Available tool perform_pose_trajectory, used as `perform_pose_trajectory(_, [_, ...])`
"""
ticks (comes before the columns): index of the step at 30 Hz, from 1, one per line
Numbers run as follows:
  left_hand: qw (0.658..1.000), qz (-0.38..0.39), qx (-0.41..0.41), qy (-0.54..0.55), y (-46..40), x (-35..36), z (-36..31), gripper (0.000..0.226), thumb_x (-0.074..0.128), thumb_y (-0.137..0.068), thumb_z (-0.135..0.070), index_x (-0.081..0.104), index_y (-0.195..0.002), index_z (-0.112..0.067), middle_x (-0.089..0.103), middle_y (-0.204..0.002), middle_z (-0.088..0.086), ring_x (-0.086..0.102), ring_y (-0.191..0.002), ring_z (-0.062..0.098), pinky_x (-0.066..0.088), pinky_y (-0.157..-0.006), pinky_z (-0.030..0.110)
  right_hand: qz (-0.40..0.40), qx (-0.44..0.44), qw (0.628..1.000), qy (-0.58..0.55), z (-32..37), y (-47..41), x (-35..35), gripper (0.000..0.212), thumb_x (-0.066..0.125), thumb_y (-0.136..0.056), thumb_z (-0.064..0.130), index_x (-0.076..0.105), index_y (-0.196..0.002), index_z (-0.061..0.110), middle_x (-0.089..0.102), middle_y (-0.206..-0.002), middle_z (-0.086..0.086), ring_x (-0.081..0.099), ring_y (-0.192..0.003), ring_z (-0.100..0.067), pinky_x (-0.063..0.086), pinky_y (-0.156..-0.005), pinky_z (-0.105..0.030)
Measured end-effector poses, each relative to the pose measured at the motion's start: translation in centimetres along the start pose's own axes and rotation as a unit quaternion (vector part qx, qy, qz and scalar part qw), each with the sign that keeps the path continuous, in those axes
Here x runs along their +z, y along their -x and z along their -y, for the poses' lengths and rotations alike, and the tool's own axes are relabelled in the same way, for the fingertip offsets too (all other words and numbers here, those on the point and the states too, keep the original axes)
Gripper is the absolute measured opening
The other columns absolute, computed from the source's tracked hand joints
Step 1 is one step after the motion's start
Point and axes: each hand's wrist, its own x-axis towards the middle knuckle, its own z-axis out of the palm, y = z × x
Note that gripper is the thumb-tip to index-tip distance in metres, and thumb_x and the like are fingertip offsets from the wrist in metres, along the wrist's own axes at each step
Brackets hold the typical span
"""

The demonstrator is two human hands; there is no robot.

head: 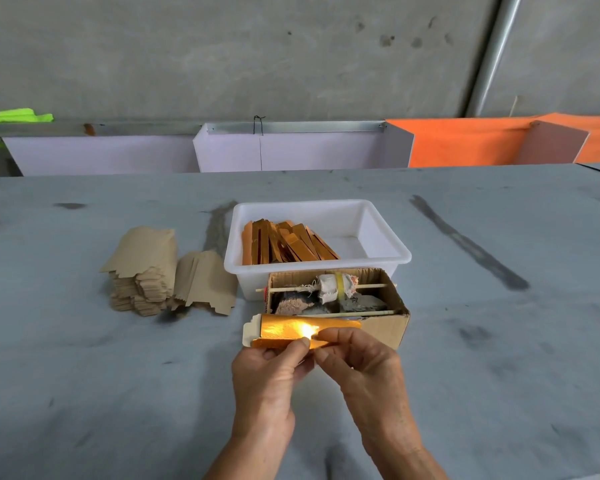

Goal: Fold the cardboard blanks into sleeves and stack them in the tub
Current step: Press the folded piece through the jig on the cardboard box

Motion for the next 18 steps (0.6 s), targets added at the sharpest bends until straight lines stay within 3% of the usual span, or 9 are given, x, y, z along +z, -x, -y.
perform_pose_trajectory(14, [1.000,-0.005,-0.005,-0.015,0.07,0.11,0.13,0.017,0.061,-0.077,0.016,0.066,-0.083,0.001,0.070,-0.074,0.014,0.068,-0.071,0.027,0.057,-0.056,0.030,0.004,0.013,1.000,0.020,-0.26,-0.12,-0.15,0.022,0.072,-0.077,-0.002,0.073,-0.080,0.020,0.068,-0.064,-0.010,0.062,-0.065,-0.013,0.051,-0.068,-0.025])
perform_pose_trajectory(18, [1.000,-0.010,-0.002,-0.019,0.13,0.14,0.09,0.017,0.062,-0.077,0.016,0.066,-0.081,0.000,0.070,-0.069,0.012,0.068,-0.067,0.024,0.056,-0.053,0.028,0.011,0.020,0.999,0.028,-0.26,-0.18,-0.12,0.022,0.072,-0.079,0.000,0.073,-0.082,0.022,0.069,-0.065,-0.006,0.062,-0.065,-0.013,0.047,-0.061,-0.018])
